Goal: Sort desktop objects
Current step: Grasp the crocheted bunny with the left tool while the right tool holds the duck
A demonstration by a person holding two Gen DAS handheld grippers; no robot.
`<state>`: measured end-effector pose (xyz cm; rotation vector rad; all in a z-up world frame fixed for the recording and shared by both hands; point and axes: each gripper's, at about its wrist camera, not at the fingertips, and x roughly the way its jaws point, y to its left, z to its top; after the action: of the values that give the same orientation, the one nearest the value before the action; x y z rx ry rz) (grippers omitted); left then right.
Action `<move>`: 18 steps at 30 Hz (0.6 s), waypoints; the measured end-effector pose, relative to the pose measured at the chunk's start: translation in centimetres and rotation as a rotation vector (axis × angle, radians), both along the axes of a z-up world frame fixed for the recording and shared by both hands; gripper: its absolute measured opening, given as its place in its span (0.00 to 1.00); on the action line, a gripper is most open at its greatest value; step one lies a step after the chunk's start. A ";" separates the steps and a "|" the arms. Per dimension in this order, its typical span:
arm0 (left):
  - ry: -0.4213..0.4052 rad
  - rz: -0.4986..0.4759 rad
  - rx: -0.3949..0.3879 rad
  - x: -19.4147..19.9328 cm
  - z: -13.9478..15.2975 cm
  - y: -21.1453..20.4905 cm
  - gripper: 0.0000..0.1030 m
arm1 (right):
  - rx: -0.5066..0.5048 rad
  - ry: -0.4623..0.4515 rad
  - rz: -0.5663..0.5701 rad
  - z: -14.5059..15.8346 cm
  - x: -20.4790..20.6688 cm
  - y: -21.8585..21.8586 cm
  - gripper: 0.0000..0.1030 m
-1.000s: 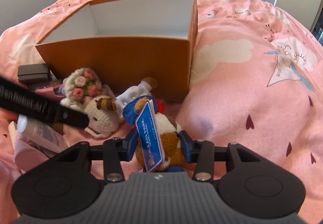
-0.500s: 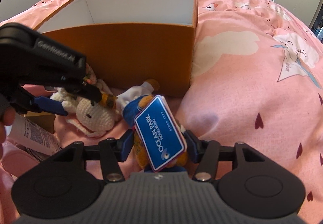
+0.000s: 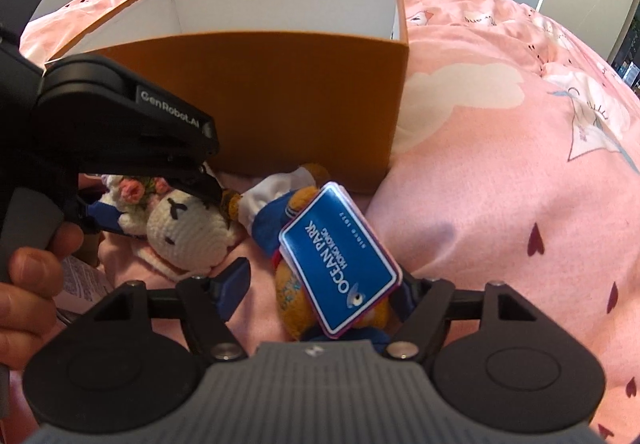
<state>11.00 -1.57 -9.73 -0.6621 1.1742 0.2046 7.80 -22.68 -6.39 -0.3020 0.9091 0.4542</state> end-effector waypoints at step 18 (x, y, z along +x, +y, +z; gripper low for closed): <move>0.001 -0.162 -0.043 -0.9 1.7 4.8 0.60 | 0.079 0.058 -0.027 0.7 -0.1 -0.5 0.55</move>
<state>10.12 3.23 -7.98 -0.6015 1.2296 0.0426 7.73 -23.22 -5.74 -0.2057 0.9482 0.4750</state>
